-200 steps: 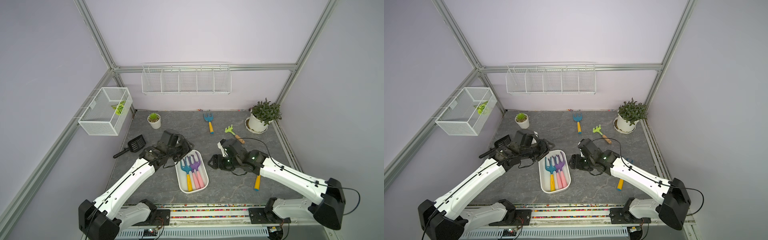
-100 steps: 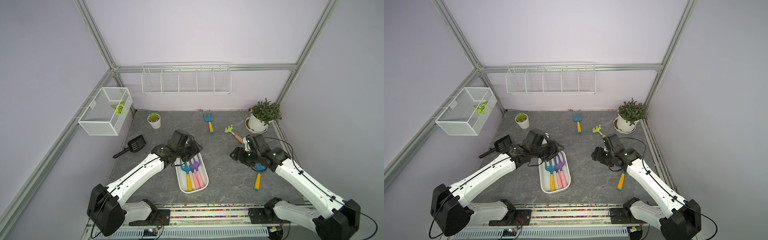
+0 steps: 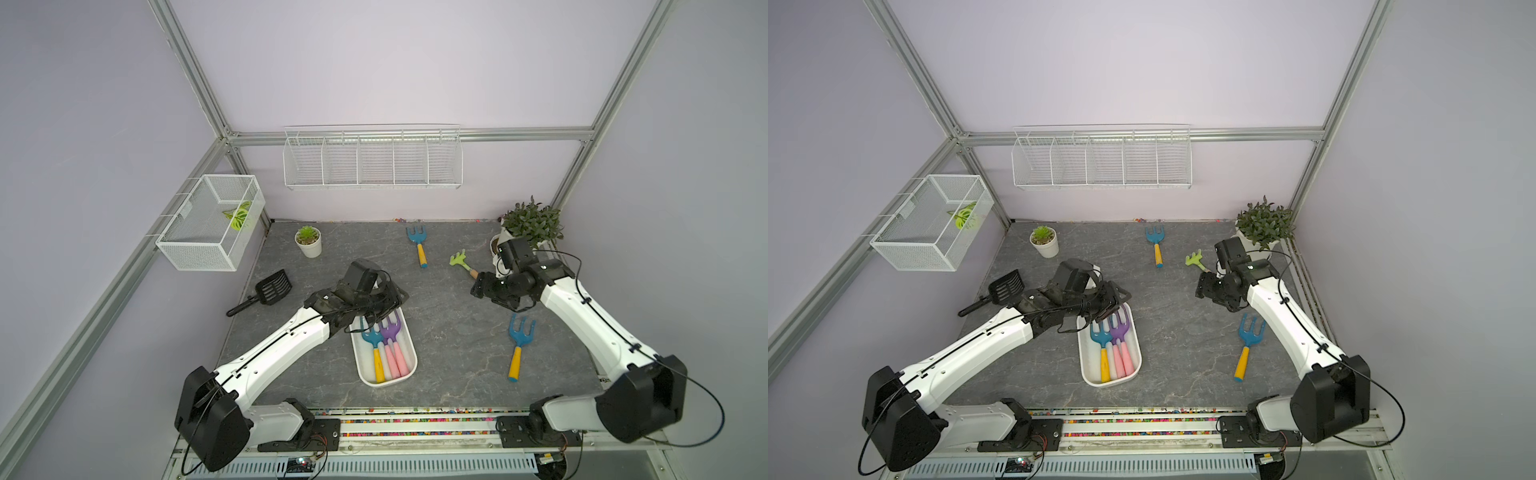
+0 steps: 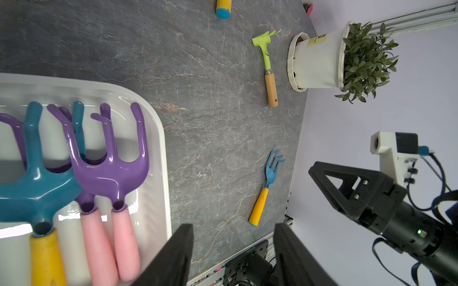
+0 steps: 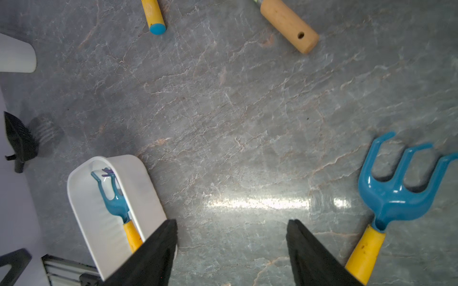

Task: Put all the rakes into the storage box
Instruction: Pick up the rake at the center of the board.

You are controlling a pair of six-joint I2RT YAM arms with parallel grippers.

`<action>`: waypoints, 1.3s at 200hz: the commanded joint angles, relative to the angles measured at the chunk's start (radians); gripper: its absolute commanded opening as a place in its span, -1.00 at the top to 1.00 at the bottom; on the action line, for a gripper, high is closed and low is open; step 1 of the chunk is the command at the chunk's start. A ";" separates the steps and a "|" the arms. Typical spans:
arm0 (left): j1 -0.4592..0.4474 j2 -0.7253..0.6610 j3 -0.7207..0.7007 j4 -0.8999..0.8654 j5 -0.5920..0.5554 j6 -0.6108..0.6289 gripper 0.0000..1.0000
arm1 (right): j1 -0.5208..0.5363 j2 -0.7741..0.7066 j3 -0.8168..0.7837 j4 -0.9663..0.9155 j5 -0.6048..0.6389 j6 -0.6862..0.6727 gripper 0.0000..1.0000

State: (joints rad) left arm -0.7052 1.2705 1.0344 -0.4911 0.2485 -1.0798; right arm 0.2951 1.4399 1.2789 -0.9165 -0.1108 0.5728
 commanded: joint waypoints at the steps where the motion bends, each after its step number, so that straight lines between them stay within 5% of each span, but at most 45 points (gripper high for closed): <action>1: 0.018 -0.043 -0.008 -0.010 -0.032 0.018 -0.15 | -0.004 0.078 0.071 -0.069 0.061 -0.098 -0.51; 134: 0.180 -0.038 -0.007 -0.034 0.043 0.082 -0.19 | -0.005 0.507 0.404 -0.157 0.325 -0.306 -0.55; 260: 0.286 0.016 0.026 -0.060 0.115 0.129 -0.19 | -0.072 0.786 0.659 -0.187 0.224 -0.394 -0.48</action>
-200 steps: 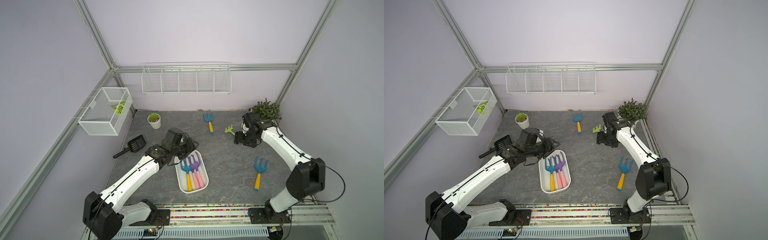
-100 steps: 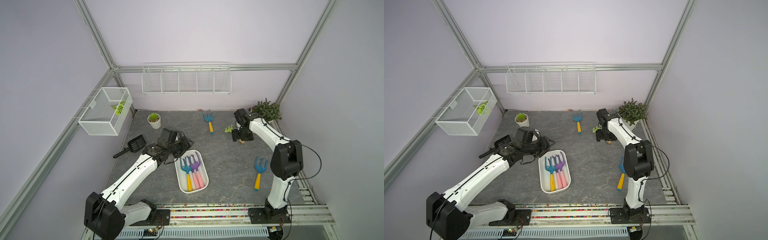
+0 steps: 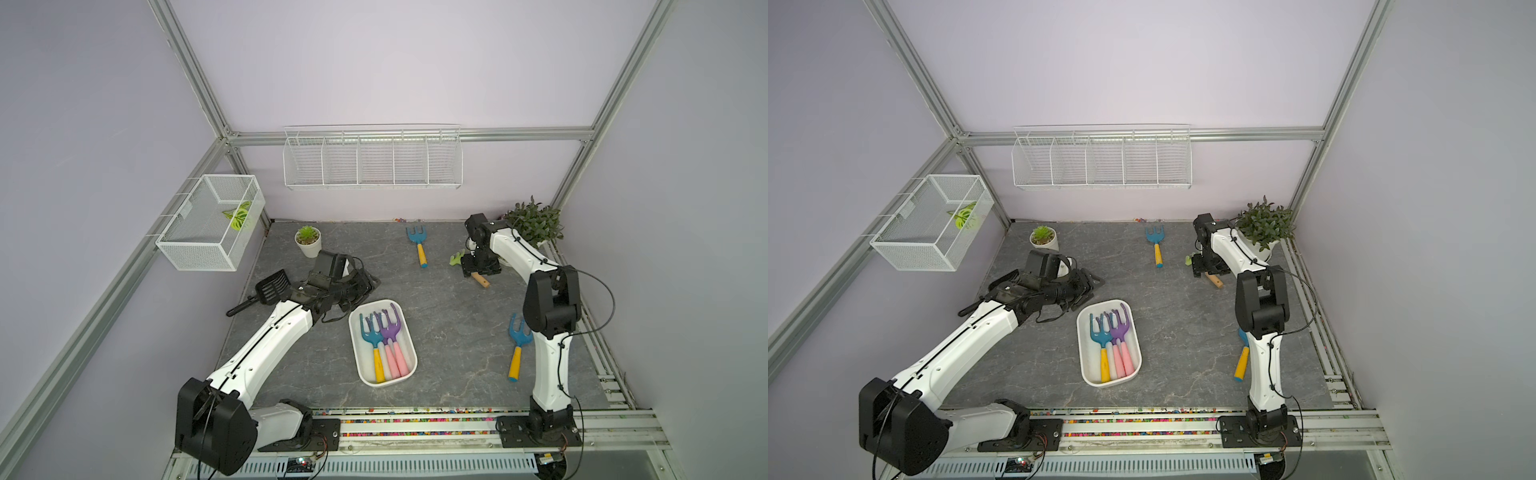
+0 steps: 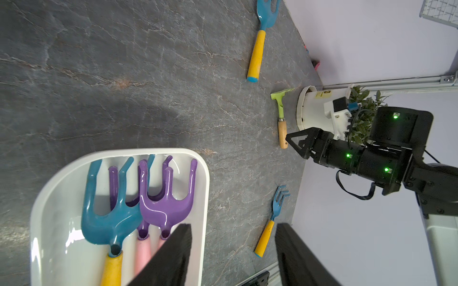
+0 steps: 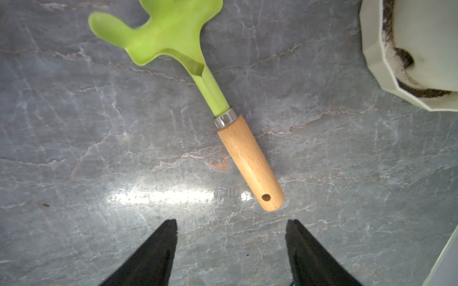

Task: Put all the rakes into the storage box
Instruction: Pick up the rake at the center of the board.

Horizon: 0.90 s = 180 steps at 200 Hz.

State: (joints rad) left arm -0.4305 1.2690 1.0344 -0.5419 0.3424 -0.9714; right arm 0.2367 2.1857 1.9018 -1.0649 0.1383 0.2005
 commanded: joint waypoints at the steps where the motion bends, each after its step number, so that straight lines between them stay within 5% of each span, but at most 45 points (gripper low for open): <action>1: 0.012 0.018 0.026 -0.010 0.022 0.020 -0.19 | -0.014 0.042 0.038 -0.040 -0.026 -0.022 -0.48; 87: 0.027 0.083 0.080 -0.034 0.058 0.039 -0.18 | -0.031 0.122 0.069 -0.052 -0.085 -0.020 -0.35; 180: 0.027 0.096 0.096 -0.035 0.081 0.035 -0.18 | -0.030 0.090 0.000 -0.010 -0.095 0.038 0.02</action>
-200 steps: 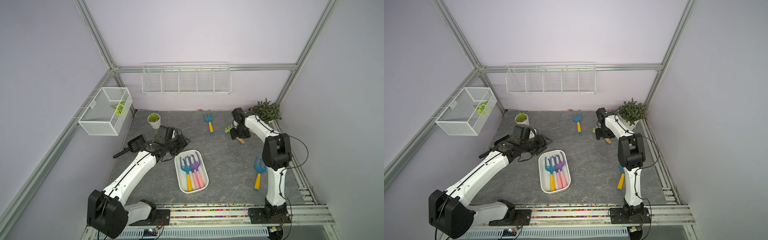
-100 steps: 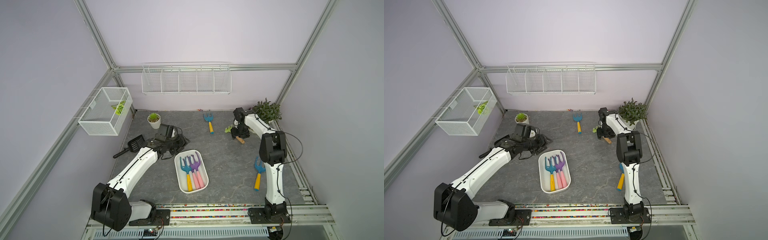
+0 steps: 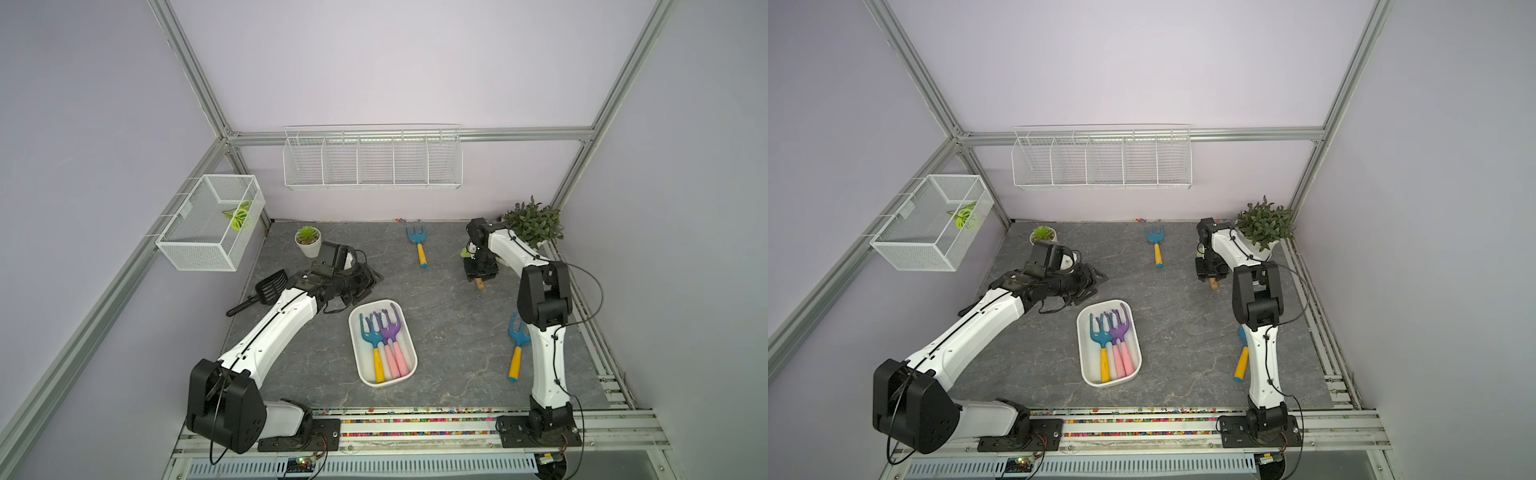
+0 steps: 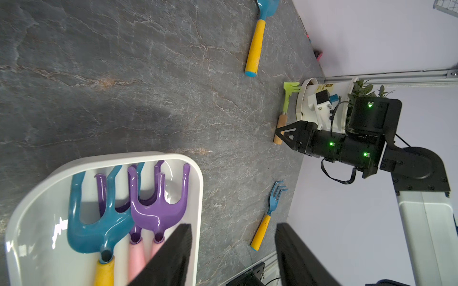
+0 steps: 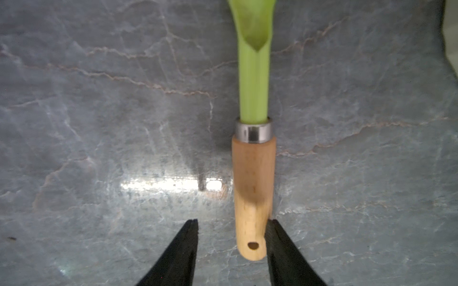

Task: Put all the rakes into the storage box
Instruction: Pick up the rake at the center of the board.

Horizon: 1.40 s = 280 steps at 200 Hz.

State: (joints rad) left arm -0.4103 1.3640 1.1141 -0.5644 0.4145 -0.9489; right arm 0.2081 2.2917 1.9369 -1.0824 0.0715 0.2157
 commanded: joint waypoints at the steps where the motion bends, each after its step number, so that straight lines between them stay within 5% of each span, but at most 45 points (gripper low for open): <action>1: 0.006 0.000 0.016 -0.012 0.009 0.014 -0.18 | -0.001 -0.017 -0.036 0.008 -0.028 0.023 0.02; 78: 0.007 -0.014 0.004 -0.022 0.005 0.016 -0.18 | -0.004 -0.076 -0.040 0.049 0.025 0.053 -0.16; 188: 0.016 -0.011 0.004 -0.040 0.010 0.030 -0.18 | -0.019 0.055 0.059 -0.020 0.017 0.096 0.11; 221: 0.020 -0.003 0.014 -0.042 0.015 0.037 -0.18 | -0.021 0.065 0.058 -0.022 0.000 0.100 0.29; 250: 0.019 -0.007 0.024 -0.049 0.015 0.041 -0.18 | -0.021 0.052 0.052 -0.024 -0.010 0.111 0.74; 280: 0.020 -0.020 0.020 -0.052 0.010 0.041 -0.18 | -0.019 -0.037 -0.019 0.017 -0.018 0.124 0.98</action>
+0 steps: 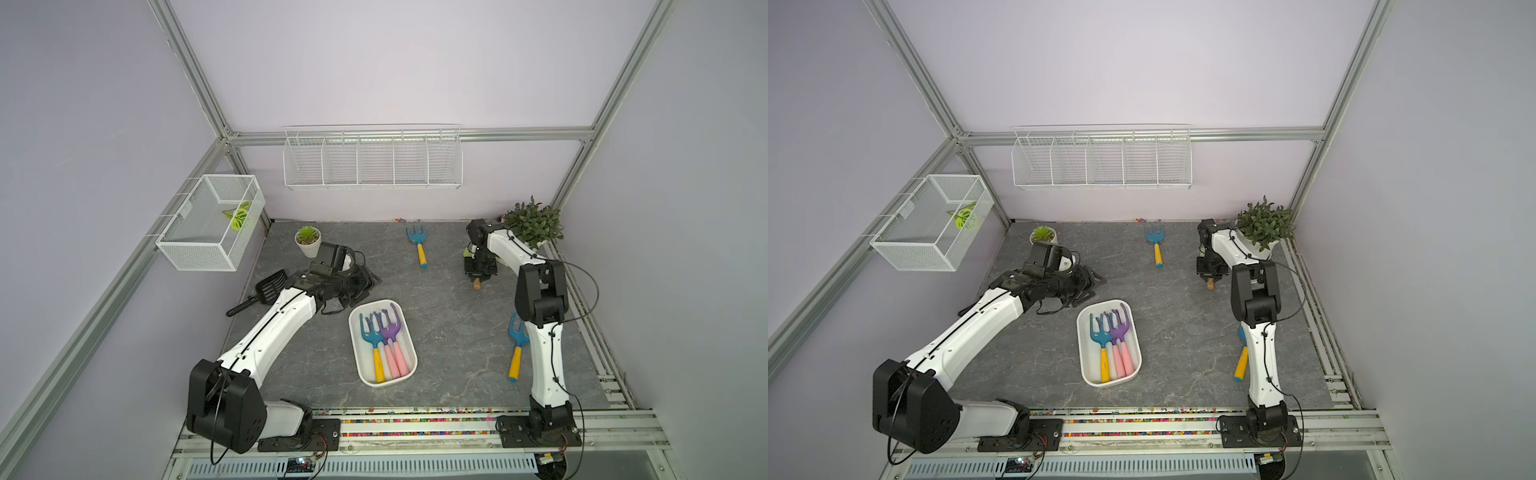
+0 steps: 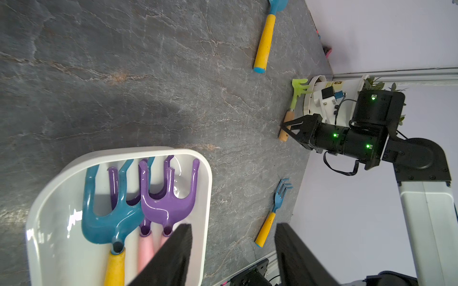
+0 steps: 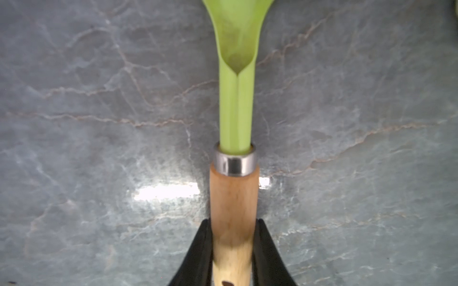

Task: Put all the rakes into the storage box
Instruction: Pick up the rake at the center of the board.

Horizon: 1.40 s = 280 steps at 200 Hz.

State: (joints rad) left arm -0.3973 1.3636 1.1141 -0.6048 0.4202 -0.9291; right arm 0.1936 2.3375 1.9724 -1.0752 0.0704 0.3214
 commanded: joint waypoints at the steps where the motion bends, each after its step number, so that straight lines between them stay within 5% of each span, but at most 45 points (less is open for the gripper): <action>1: 0.007 -0.020 0.019 -0.012 0.004 0.021 -0.18 | -0.005 -0.087 -0.058 0.010 -0.017 0.019 0.98; 168: -0.021 -0.139 -0.089 0.039 -0.021 -0.058 -0.17 | 0.248 -0.765 -0.666 0.132 -0.121 0.153 1.00; 280: -0.221 -0.097 -0.168 0.194 -0.078 -0.154 -0.10 | 0.285 -1.134 -1.008 0.194 -0.401 0.283 1.00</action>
State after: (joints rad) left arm -0.5846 1.2217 0.9302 -0.4938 0.3626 -1.0653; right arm 0.4671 1.2572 0.9947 -0.9226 -0.2108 0.5507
